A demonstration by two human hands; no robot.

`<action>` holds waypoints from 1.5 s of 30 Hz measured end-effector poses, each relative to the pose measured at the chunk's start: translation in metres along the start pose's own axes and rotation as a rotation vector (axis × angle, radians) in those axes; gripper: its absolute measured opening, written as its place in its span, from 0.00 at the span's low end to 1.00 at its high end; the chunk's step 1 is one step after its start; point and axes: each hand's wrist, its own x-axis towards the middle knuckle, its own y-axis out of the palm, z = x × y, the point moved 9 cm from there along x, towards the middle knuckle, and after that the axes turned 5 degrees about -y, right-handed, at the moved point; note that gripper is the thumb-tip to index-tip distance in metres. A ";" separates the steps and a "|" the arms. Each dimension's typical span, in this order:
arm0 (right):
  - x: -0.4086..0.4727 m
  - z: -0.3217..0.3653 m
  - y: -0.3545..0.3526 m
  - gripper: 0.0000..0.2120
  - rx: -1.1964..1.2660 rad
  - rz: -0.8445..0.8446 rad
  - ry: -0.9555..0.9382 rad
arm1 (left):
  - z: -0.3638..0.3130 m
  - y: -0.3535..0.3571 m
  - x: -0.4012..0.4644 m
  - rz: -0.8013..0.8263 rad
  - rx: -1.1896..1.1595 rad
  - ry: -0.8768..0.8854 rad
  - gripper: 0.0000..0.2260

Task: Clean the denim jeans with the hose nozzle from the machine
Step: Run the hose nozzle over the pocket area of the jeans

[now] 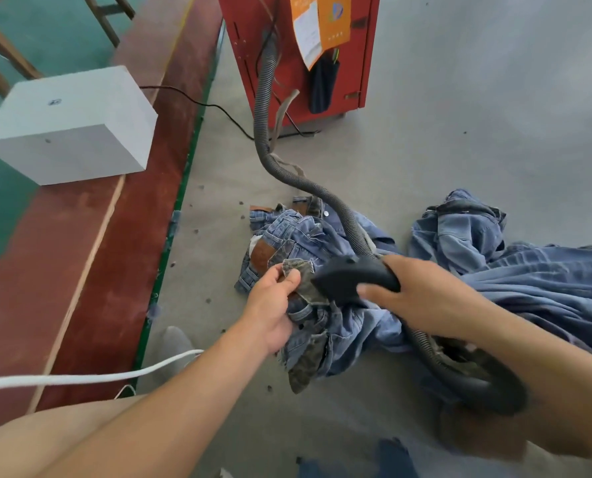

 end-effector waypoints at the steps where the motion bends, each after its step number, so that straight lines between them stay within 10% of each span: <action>1: 0.005 -0.001 -0.007 0.13 0.022 -0.057 0.023 | 0.000 0.001 -0.001 0.009 0.015 0.001 0.07; 8: -0.004 -0.007 -0.002 0.13 0.194 0.119 0.014 | 0.000 0.004 -0.003 0.033 0.058 0.003 0.10; 13: 0.013 -0.024 -0.020 0.16 0.285 -0.064 0.152 | 0.012 0.007 -0.011 0.041 0.096 -0.032 0.13; 19: -0.007 -0.020 0.002 0.13 0.346 0.215 0.091 | 0.017 0.003 -0.017 0.086 0.021 -0.109 0.13; 25: 0.013 -0.034 -0.015 0.16 0.326 -0.093 0.186 | 0.025 0.011 -0.027 0.167 0.106 -0.077 0.14; 30: -0.006 -0.029 -0.003 0.10 0.411 0.139 0.113 | 0.016 0.009 -0.024 0.174 0.094 -0.053 0.16; 45: 0.015 -0.023 0.006 0.15 0.365 0.045 0.136 | 0.020 -0.003 -0.013 0.099 0.395 -0.013 0.22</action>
